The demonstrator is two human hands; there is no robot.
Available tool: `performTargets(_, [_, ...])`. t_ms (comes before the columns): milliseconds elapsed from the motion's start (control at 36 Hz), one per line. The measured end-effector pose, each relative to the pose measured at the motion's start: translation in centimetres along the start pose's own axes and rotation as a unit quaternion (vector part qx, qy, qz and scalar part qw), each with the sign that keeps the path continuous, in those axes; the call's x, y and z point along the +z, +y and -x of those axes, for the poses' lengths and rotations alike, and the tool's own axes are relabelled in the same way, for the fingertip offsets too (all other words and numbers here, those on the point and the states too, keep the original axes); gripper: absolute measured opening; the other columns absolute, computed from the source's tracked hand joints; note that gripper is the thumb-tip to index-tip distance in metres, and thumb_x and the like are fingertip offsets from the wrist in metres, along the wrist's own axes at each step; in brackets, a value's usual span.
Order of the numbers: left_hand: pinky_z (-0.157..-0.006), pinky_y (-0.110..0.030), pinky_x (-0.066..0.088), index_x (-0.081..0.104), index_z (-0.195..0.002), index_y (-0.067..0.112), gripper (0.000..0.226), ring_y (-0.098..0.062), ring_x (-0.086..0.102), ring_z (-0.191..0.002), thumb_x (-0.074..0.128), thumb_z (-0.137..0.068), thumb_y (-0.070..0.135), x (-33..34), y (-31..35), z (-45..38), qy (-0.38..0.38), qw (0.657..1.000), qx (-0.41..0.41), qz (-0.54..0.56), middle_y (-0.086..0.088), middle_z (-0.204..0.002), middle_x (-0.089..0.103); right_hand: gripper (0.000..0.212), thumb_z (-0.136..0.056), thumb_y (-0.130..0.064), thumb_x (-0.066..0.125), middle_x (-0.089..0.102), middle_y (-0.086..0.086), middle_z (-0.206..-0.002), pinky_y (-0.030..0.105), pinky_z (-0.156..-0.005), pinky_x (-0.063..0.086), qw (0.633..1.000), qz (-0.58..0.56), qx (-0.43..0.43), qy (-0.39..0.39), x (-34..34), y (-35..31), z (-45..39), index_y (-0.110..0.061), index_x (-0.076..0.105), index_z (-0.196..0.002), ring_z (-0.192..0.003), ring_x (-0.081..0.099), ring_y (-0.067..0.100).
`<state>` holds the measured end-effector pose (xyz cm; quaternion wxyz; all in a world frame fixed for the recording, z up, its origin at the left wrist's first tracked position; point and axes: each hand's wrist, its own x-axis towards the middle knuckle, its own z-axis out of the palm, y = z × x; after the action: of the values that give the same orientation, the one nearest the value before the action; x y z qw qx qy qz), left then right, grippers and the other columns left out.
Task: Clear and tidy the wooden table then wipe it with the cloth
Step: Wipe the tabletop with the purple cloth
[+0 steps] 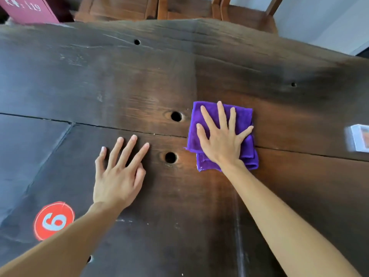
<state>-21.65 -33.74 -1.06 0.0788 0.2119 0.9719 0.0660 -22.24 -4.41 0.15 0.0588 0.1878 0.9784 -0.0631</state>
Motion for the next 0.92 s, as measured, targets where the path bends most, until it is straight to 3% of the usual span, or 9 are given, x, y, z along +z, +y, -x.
performTargets(194, [-0.123,-0.052,0.013,0.031,-0.158,0.041,0.057,-0.025,0.020,-0.157,0.025,-0.102,0.039,0.2,-0.2,0.4,0.009,1.000,0.005,0.009,0.005,-0.168,0.028,0.059,-0.099,-0.066,0.013,-0.004,-0.006,-0.171,0.085,-0.105,0.006,0.999,0.024,0.010,-0.039,1.5,1.2,14.4,-0.054,0.001,-0.155,-0.157,-0.002,0.032])
performTargets(333, [-0.126,-0.048,0.007,0.022,-0.161,0.041,0.058,-0.022,0.013,-0.159,0.016,-0.103,0.041,0.6,-0.2,0.6,0.012,1.000,0.009,0.001,0.007,-0.171,0.020,0.059,-0.099,-0.064,0.010,0.004,-0.004,-0.171,0.084,-0.106,0.009,0.997,0.032,0.015,-0.073,2.0,2.8,24.3,-0.050,0.012,-0.157,-0.156,0.004,0.032])
performTargets(444, [-0.126,-0.046,0.004,0.018,-0.161,0.040,0.057,-0.019,0.008,-0.159,0.013,-0.104,0.044,0.8,0.3,2.3,0.023,0.999,-0.024,0.013,0.009,-0.171,0.015,0.061,-0.097,-0.065,0.022,0.017,0.000,-0.169,0.084,-0.106,0.014,0.993,0.037,0.011,-0.114,2.6,4.1,33.1,-0.051,0.013,-0.155,-0.154,0.016,0.036])
performTargets(528, [-0.126,-0.045,0.002,0.018,-0.162,0.038,0.058,-0.019,0.006,-0.159,0.012,-0.105,0.046,0.8,0.4,4.3,0.024,0.999,-0.030,0.014,0.008,-0.172,0.013,0.068,-0.090,-0.070,0.036,0.030,0.002,-0.165,0.085,-0.104,0.017,0.988,0.062,0.000,-0.138,2.7,5.1,37.8,-0.051,0.025,-0.154,-0.150,0.026,0.039])
performTargets(639, [-0.126,-0.045,0.004,0.020,-0.162,0.036,0.059,-0.020,0.007,-0.159,0.012,-0.105,0.046,0.6,0.5,4.6,0.023,0.999,-0.033,0.015,0.007,-0.172,0.015,0.076,-0.083,-0.076,0.045,0.042,0.005,-0.158,0.087,-0.097,0.024,0.984,0.111,-0.040,-0.133,3.6,6.9,42.6,-0.049,0.031,-0.153,-0.148,0.027,0.040])
performTargets(722, [-0.126,-0.045,0.004,0.020,-0.162,0.037,0.059,-0.019,0.007,-0.159,0.011,-0.104,0.046,0.8,0.6,4.5,0.028,0.999,-0.035,0.011,0.007,-0.172,0.014,0.075,-0.084,-0.075,0.045,0.036,0.001,-0.161,0.086,-0.096,0.026,0.987,0.119,-0.055,-0.098,3.9,7.3,44.1,-0.049,0.031,-0.153,-0.147,0.029,0.039])
performTargets(806, [-0.126,-0.045,0.004,0.021,-0.161,0.036,0.058,-0.020,0.007,-0.159,0.013,-0.105,0.045,0.9,0.6,4.5,0.034,0.999,-0.035,0.010,0.006,-0.172,0.015,0.085,-0.071,-0.071,0.056,0.035,0.002,-0.161,0.087,-0.099,0.022,0.992,0.097,-0.043,-0.073,4.3,6.3,43.7,-0.051,0.033,-0.151,-0.147,0.029,0.038])
performTargets(917, [-0.126,-0.043,0.003,0.020,-0.161,0.038,0.057,-0.018,0.007,-0.159,0.014,-0.105,0.046,1.2,0.4,4.5,0.040,0.999,-0.031,0.016,0.009,-0.172,0.013,0.083,-0.068,-0.067,0.061,0.042,0.001,-0.158,0.088,-0.097,0.022,0.995,0.043,-0.059,-0.071,4.3,3.1,42.0,-0.055,0.038,-0.147,-0.147,0.034,0.037])
